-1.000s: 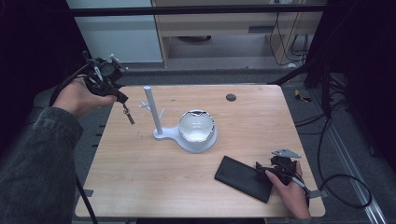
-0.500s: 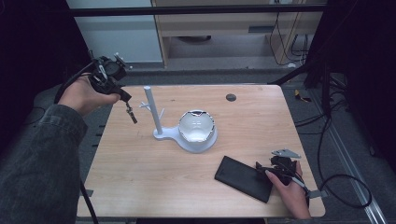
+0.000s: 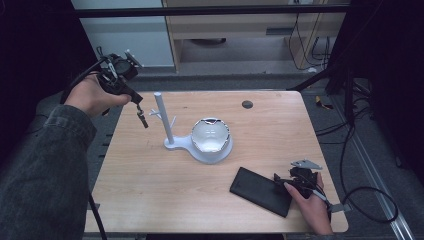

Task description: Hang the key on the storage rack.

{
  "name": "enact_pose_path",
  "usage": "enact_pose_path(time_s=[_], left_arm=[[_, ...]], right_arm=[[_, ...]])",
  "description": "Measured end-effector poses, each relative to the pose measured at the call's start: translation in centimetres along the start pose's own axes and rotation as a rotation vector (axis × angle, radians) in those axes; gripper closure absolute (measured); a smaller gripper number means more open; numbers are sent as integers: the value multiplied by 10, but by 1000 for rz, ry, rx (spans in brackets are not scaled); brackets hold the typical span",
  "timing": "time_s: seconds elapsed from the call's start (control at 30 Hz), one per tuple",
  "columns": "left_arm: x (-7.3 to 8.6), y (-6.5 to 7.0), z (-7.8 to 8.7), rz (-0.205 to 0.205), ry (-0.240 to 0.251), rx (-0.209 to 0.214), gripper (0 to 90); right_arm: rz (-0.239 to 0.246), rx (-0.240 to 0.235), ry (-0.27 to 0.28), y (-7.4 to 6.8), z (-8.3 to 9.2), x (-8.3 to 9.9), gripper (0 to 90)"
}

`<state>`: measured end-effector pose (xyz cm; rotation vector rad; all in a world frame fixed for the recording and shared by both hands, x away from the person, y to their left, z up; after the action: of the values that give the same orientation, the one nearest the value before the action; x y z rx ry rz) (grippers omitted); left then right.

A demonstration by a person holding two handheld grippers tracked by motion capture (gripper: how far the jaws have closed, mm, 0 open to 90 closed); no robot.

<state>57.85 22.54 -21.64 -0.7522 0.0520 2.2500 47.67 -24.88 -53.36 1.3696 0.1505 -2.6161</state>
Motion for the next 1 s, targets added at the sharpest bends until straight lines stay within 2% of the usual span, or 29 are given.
enact_pose_path(time_s=[0.07,0.17,0.57,1.0], left_arm=[[-1,0,0,7,4,1,836],[-4,1,0,-6,0,0,836],[-12,2,-3,-12,0,-2,836],[-11,6,-10,-27,-20,9,835]], right_arm=[[3,0,0,0,0,0,41],[2,0,0,0,0,0,41],[0,0,0,0,0,0,41],[3,0,1,0,0,0,41]])
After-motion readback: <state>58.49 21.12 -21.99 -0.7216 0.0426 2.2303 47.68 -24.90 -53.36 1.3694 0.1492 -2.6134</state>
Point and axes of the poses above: each handheld gripper's, and its own axes: z roughly backward along the jaws, x roughly out of its underside, y roughly to its right, the point moved 3 cm from there along -z, roughly forward along the jaws, and after that the axes turned 8 degrees about y, right-handed, at the moved point
